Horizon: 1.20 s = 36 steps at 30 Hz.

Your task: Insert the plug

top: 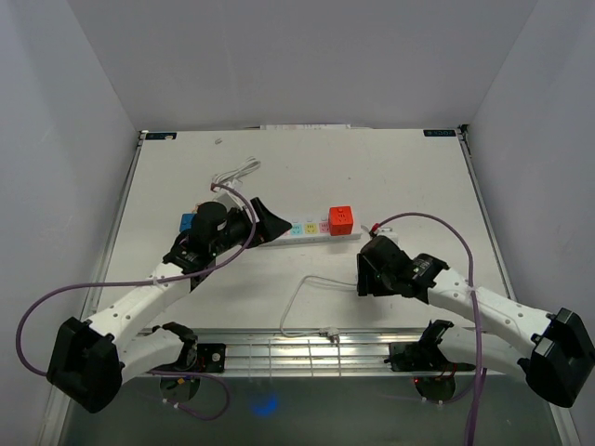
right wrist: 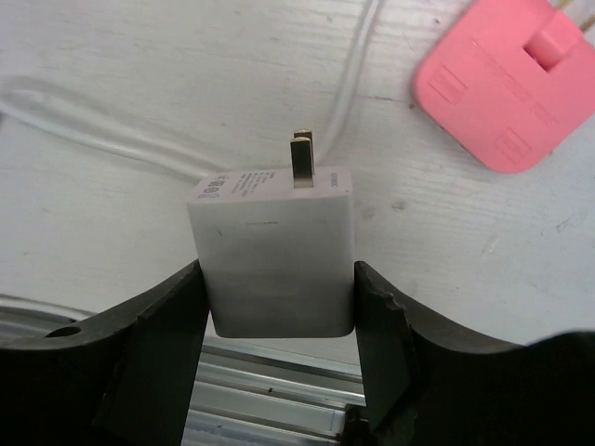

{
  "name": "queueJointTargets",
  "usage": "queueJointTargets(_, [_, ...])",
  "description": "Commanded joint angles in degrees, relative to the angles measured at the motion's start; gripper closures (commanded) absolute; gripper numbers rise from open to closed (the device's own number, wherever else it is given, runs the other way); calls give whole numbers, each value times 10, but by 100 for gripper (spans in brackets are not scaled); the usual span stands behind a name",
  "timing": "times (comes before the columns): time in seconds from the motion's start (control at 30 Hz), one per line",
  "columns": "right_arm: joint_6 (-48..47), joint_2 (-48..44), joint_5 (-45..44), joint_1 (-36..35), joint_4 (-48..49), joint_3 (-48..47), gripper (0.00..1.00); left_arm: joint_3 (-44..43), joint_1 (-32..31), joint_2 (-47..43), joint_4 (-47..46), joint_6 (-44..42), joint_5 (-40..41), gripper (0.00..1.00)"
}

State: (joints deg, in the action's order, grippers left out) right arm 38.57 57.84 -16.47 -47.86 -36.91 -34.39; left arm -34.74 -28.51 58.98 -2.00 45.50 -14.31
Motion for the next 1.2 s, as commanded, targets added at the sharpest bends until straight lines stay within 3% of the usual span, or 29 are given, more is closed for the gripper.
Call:
queueJointTargets(0.0, [-54,-25,38,-7,24,-56,62,-48,-36,27,17,42,-37,2])
queueJointTargets(0.17, [-80,-23,105,-7,54,-96,62,-61,-86,69,-12,97,-48,2])
queueJointTargets(0.53, [-92,-1,207,-8,77,-161,62,-58,-142,97,-65,129,-57,2])
queueJointTargets(1.17, [-107,42,172,-30,107,-201,63,-57,-159,151,-83,195,-64,2])
